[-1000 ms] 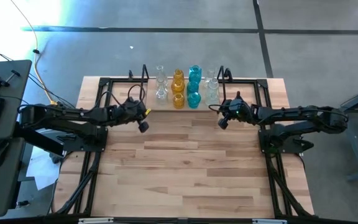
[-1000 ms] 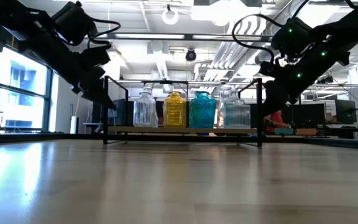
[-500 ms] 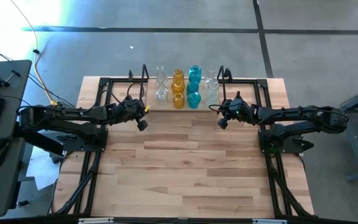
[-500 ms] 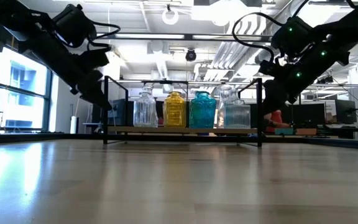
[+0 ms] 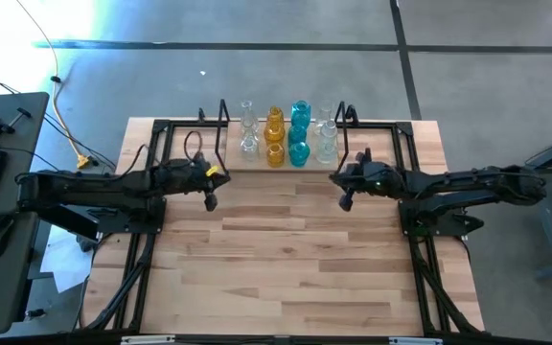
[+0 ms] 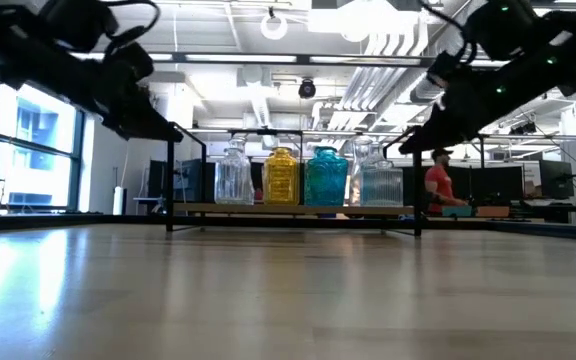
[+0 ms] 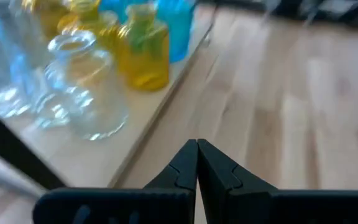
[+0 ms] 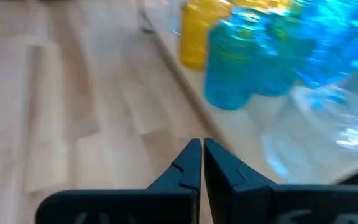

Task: Sort vases onto shelf
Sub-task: Return to Home Position

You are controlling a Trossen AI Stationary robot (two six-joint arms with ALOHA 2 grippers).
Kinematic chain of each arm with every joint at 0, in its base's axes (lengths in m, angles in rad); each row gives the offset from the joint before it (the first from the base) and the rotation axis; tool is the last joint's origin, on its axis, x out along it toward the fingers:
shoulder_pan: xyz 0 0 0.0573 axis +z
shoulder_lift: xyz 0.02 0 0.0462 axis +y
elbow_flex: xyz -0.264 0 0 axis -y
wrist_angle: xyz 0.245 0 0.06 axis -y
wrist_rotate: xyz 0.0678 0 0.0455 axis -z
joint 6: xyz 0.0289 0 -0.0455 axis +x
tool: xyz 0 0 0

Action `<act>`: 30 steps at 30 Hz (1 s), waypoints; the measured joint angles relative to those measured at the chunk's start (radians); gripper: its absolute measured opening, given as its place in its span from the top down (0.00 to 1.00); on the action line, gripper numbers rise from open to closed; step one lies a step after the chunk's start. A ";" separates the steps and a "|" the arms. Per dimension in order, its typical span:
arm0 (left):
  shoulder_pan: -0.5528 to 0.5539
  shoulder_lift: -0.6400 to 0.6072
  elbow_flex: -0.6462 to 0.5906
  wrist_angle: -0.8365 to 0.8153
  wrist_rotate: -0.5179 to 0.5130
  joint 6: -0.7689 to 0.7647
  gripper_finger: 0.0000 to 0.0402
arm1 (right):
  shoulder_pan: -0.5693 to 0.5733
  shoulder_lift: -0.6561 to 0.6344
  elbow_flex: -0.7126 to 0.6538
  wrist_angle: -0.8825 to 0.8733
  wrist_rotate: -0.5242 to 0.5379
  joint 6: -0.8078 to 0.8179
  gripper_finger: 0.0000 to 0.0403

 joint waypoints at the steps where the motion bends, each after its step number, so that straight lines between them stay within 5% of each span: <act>1: 0.003 -0.015 -0.033 0.059 0.024 0.000 1.00 | 0.003 -0.014 -0.019 0.031 -0.029 -0.005 1.00; 5: 0.013 -0.084 -0.143 0.213 0.083 -0.029 1.00 | 0.004 -0.090 -0.119 0.160 -0.090 -0.005 1.00; 11: 0.015 -0.218 -0.211 0.221 0.104 -0.027 1.00 | 0.004 -0.304 -0.232 0.218 -0.131 -0.035 1.00; 30: 0.015 -0.600 -0.226 -0.050 0.133 0.046 1.00 | -0.159 -0.954 -0.296 -0.208 -0.290 -0.057 1.00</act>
